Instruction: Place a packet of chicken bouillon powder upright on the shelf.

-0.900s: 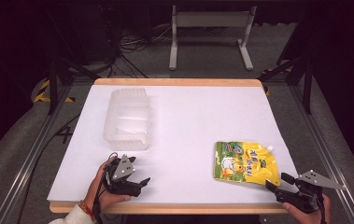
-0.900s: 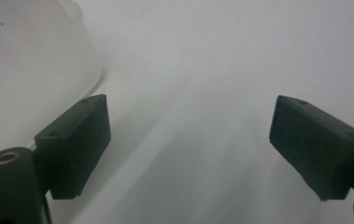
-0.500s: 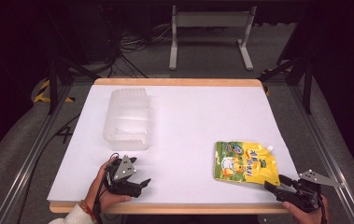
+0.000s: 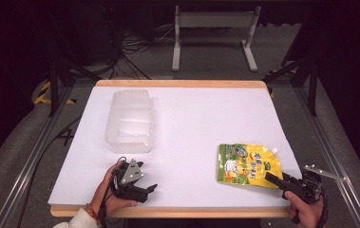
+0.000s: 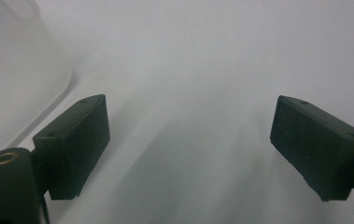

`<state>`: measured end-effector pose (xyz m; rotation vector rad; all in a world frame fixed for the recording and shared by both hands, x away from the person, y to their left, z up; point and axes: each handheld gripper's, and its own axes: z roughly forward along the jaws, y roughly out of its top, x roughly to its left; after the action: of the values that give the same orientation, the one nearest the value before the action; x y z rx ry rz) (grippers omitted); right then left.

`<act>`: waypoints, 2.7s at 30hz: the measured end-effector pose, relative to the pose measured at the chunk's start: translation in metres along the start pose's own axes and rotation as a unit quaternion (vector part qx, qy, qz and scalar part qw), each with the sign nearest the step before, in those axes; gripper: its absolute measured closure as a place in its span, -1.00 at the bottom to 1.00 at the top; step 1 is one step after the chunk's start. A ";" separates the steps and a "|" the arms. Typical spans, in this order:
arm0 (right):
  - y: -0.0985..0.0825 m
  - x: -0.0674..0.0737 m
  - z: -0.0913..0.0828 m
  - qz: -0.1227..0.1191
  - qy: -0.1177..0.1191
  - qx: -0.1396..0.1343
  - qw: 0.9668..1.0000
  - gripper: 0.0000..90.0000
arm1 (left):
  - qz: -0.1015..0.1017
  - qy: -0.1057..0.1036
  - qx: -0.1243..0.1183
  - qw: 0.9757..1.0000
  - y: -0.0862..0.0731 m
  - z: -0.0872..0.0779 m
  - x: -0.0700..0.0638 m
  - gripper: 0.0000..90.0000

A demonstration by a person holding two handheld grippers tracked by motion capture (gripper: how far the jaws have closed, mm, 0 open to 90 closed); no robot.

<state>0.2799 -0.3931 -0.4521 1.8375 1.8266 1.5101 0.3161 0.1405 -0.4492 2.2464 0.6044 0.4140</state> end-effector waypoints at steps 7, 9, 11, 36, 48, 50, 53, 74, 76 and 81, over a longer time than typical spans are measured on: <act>0.000 -0.002 0.006 0.009 0.004 0.009 1.000 0.41 | 0.006 -0.006 0.002 1.000 0.004 0.003 -0.004 -0.72; 0.001 0.001 0.006 0.008 0.015 0.008 1.000 0.52 | 0.003 -0.005 0.001 1.000 0.004 0.003 -0.004 -0.72; 0.002 0.003 0.005 0.000 0.018 -0.002 1.000 0.67 | 0.002 -0.006 0.000 1.000 0.004 0.003 -0.004 -0.72; 0.079 0.140 0.002 -0.308 0.103 -0.009 0.946 1.00 | 0.006 -0.031 -0.039 0.999 0.041 0.005 -0.003 -0.71; 0.090 0.208 0.030 -0.423 0.129 0.032 0.896 1.00 | 0.003 -0.027 -0.082 0.996 0.081 0.007 0.007 -0.66; 0.092 0.215 0.036 -0.434 0.133 0.032 0.890 1.00 | 0.000 -0.019 -0.087 0.996 0.085 0.007 0.011 -0.65; 0.094 0.225 0.043 -0.452 0.135 0.034 0.881 1.00 | -0.005 -0.017 -0.092 0.996 0.089 0.007 0.016 -0.61; 0.106 0.272 0.074 -0.505 0.125 0.001 0.854 1.00 | 0.002 0.057 -0.073 0.996 0.093 -0.001 0.036 0.43; 0.107 0.279 0.078 -0.508 0.126 -0.006 0.852 1.00 | -0.007 0.056 -0.078 0.995 0.092 -0.005 0.040 0.53; 0.111 0.296 0.088 -0.508 0.133 -0.025 0.851 1.00 | -0.021 0.072 -0.092 0.993 0.088 -0.018 0.056 0.68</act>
<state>0.3435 -0.1336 -0.2613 0.3886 2.2440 1.3264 0.3800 0.1283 -0.3655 2.0369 0.6587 0.5900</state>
